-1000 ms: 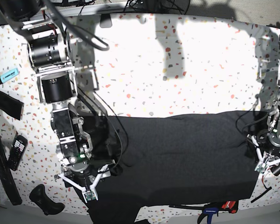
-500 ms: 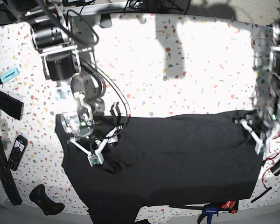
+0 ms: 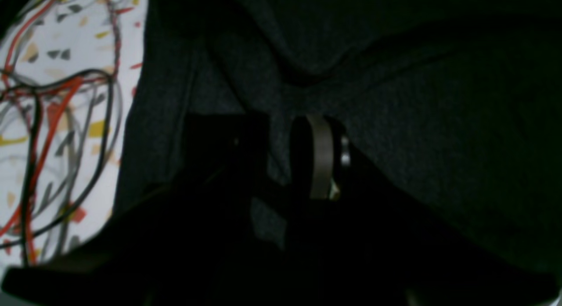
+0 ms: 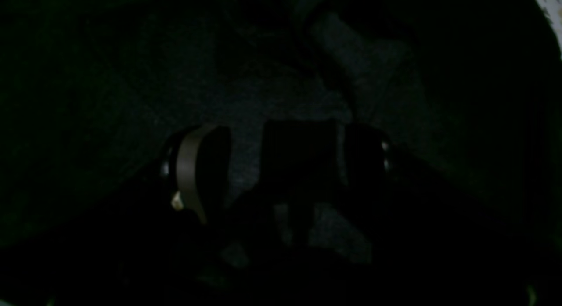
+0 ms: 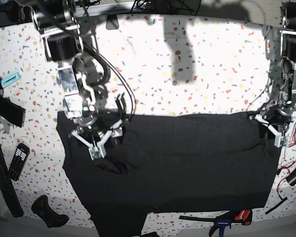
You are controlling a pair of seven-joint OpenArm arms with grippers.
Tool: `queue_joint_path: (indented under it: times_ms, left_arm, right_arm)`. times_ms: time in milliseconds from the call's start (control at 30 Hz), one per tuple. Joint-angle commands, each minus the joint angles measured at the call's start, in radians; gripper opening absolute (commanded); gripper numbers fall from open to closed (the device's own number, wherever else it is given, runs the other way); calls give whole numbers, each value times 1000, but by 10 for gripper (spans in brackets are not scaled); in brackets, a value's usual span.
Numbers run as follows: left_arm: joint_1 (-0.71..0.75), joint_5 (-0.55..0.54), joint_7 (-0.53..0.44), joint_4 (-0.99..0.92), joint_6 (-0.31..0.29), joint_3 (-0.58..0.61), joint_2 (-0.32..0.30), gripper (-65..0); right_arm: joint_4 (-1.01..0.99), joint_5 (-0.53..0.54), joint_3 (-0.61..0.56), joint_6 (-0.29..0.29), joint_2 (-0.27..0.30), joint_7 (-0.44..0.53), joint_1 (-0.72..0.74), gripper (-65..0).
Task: Fold the T-shirt properly
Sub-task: 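Drag the shirt back toward the robot with both grippers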
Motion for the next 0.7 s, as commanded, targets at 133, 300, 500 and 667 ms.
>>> queue_joint_path:
  times_ms: [133, 300, 500, 667]
  left_arm:
    - [72, 40, 142, 23, 17, 1, -39, -474]
    - [161, 9, 207, 147, 17, 1, -57, -474]
    - [271, -12, 306, 323, 18, 1, -69, -474]
    - [360, -13, 309, 402, 89, 1, -69, -474]
  right_arm:
    - [132, -5, 0, 3, 25, -91, -97, -237]
    - [246, 31, 2, 2, 35, -126, -197, -237]
    - [352, 22, 2, 2, 35, -164, -291, -237]
    - [418, -34, 3, 2, 36, -187, -374, -237]
